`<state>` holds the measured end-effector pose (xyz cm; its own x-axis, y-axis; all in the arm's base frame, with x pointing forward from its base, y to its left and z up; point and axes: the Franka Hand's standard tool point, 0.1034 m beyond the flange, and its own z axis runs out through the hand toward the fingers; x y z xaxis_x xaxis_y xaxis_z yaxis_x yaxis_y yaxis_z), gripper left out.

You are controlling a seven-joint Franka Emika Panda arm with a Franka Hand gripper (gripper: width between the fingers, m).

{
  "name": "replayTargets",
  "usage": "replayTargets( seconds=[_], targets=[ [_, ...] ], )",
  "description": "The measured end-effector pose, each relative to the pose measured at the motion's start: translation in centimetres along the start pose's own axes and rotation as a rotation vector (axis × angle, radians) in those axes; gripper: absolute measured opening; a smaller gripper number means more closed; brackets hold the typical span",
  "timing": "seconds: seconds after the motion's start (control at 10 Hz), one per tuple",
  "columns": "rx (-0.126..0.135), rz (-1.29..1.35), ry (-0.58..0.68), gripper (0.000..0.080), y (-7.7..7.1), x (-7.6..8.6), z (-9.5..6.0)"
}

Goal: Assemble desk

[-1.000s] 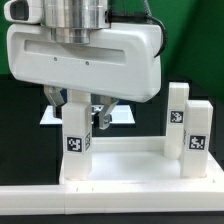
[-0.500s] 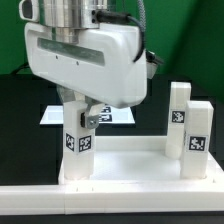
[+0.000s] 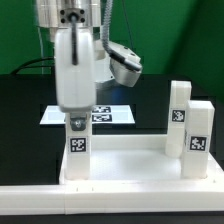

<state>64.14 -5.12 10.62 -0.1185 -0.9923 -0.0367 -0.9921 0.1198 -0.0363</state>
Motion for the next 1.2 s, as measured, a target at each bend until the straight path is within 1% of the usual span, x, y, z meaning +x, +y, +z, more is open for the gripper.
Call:
replayTargets(
  seconds=[0.1, 0.2, 0.9, 1.0, 1.1, 1.2],
  targets=[
    [0.011, 0.095, -0.003, 0.0290, 0.06, 0.14, 0.03],
    [0.014, 0.148, -0.003, 0.0290, 0.06, 0.17, 0.03],
    [0.013, 0.250, 0.002, 0.0305, 0.13, 0.10, -0.03],
    [0.012, 0.255, -0.001, 0.0377, 0.15, 0.04, 0.05],
    [0.013, 0.248, -0.002, 0.0516, 0.10, -0.03, -0.01],
    [0.024, 0.221, -0.010, 0.0516, -0.22, -0.45, -0.89]
  ],
)
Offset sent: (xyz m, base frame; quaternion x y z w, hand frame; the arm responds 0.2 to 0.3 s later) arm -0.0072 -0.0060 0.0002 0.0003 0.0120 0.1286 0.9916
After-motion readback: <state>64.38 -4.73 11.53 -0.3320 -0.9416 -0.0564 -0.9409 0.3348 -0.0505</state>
